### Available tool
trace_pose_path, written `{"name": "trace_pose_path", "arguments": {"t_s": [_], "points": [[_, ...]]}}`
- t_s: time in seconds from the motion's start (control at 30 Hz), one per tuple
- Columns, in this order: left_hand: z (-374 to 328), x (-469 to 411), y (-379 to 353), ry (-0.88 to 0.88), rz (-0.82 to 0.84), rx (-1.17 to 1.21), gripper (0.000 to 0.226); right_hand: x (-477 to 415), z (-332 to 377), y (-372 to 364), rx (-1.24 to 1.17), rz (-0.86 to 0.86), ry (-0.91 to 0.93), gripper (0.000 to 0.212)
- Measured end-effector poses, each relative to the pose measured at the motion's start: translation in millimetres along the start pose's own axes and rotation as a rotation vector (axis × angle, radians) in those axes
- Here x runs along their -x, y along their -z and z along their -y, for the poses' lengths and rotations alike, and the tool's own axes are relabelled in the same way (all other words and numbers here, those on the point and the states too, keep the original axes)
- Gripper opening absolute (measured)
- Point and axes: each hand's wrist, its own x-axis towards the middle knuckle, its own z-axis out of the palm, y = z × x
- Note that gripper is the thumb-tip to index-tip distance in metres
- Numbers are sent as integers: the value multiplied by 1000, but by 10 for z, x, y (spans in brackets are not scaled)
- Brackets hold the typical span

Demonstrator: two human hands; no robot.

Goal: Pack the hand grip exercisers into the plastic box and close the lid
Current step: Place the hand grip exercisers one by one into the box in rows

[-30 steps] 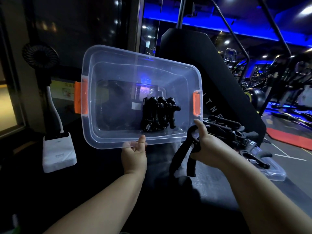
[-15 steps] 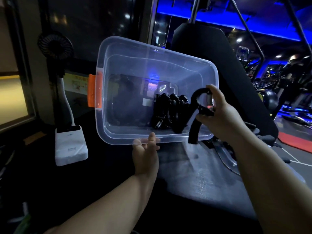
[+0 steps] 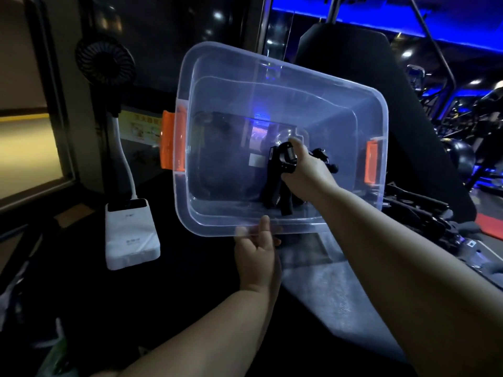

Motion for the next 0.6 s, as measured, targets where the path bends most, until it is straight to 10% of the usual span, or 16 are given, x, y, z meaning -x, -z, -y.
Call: {"name": "trace_pose_path", "arguments": {"t_s": [0.6], "points": [[-29,29,13,-1,69,27,43,-457,-1,-406,491,-100,50,61]]}}
